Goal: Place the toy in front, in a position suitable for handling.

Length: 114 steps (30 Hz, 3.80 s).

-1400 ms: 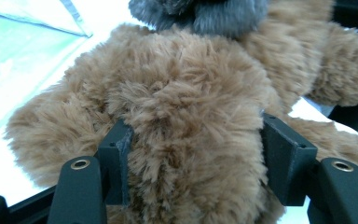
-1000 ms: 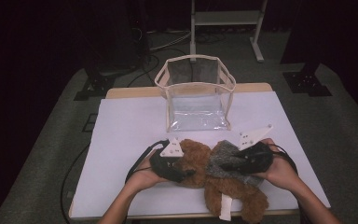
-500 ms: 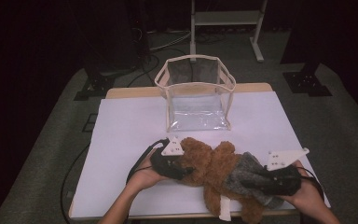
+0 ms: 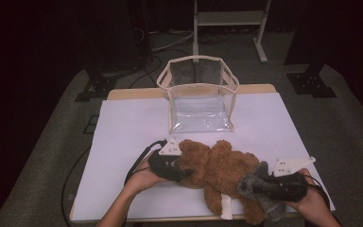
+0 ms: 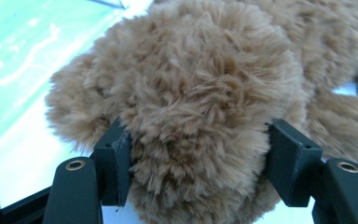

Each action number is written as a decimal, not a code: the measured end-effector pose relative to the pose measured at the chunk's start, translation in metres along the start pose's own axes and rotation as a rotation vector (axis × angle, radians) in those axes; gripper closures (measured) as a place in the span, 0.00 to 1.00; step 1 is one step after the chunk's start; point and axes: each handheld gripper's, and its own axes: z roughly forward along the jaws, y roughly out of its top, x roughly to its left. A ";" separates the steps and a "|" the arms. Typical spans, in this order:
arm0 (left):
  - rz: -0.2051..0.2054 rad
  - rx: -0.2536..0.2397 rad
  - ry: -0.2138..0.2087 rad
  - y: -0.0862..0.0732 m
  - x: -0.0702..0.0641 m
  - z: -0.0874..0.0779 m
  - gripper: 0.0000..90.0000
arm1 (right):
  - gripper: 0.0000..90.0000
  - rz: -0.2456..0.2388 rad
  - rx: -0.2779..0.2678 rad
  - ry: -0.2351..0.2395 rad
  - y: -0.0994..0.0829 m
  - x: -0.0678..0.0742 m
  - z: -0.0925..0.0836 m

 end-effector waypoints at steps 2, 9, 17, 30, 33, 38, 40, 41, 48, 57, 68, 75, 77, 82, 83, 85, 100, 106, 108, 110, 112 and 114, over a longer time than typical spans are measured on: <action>-0.011 -0.004 -0.002 -0.003 0.000 0.000 0.37 | 0.81 -0.007 -0.002 -0.005 0.008 -0.009 0.004; -0.005 -0.020 -0.046 -0.005 -0.013 0.009 0.37 | 0.80 -0.004 -0.008 -0.075 0.035 -0.046 0.004; 0.036 -0.047 -0.059 0.012 -0.020 0.020 0.37 | 0.81 0.021 -0.088 0.030 0.049 -0.055 -0.016; 0.059 -0.055 -0.029 0.003 -0.012 0.015 0.36 | 0.81 -0.164 0.078 0.063 0.104 -0.012 0.050; 0.035 -0.085 -0.046 -0.004 -0.007 0.018 0.39 | 0.81 -0.204 0.072 0.086 0.121 -0.001 0.056; 0.055 -0.083 -0.023 -0.001 -0.010 0.021 0.40 | 0.80 -0.208 0.082 0.117 0.134 0.004 0.082; 0.050 -0.087 -0.023 -0.004 -0.009 0.020 0.41 | 0.80 -0.200 0.077 0.124 0.129 0.002 0.083; 0.051 -0.091 -0.020 -0.004 -0.008 0.020 0.41 | 0.80 -0.199 0.076 0.125 0.126 0.001 0.081; 0.069 -0.115 -0.024 -0.002 -0.007 0.021 0.44 | 0.80 -0.178 0.095 0.065 0.104 -0.005 0.059; 0.073 -0.133 -0.032 -0.001 -0.008 0.022 0.43 | 0.80 -0.233 0.034 0.131 0.126 0.016 0.090; 0.074 -0.136 -0.020 -0.006 -0.004 0.017 0.37 | 0.80 -0.183 0.073 0.093 0.094 0.004 0.063; 0.072 -0.141 -0.043 -0.008 -0.005 0.019 0.40 | 0.80 -0.204 0.049 0.140 0.107 0.015 0.082; 0.074 -0.142 -0.047 -0.008 -0.006 0.020 0.40 | 0.80 -0.213 0.028 0.139 0.120 0.014 0.086; 0.083 -0.137 -0.053 -0.009 -0.007 0.020 0.40 | 0.80 -0.189 0.018 0.097 0.142 -0.003 0.085; 0.084 -0.136 -0.052 -0.009 -0.007 0.020 0.40 | 0.80 -0.185 0.022 0.085 0.144 -0.008 0.083; 0.077 -0.143 -0.048 -0.008 -0.006 0.018 0.40 | 0.80 -0.174 0.034 0.057 0.144 -0.016 0.078; 0.122 -0.157 -0.069 0.001 -0.019 0.020 0.37 | 0.80 -0.151 0.028 0.068 0.138 -0.017 0.061; 0.118 -0.156 -0.073 0.000 -0.017 0.019 0.37 | 0.80 -0.147 0.008 0.029 0.151 -0.028 0.051; 0.114 -0.165 -0.062 0.002 -0.015 0.016 0.37 | 0.80 -0.155 0.064 0.030 0.147 -0.028 0.061; 0.112 -0.172 -0.058 0.002 -0.014 0.015 0.36 | 0.80 -0.158 0.077 0.034 0.145 -0.028 0.064; 0.091 -0.201 -0.048 0.004 -0.013 0.014 0.31 | 0.81 -0.150 0.110 0.077 0.136 -0.022 0.073; 0.086 -0.207 -0.061 0.006 -0.013 0.014 0.31 | 0.81 -0.151 0.120 0.100 0.133 -0.019 0.074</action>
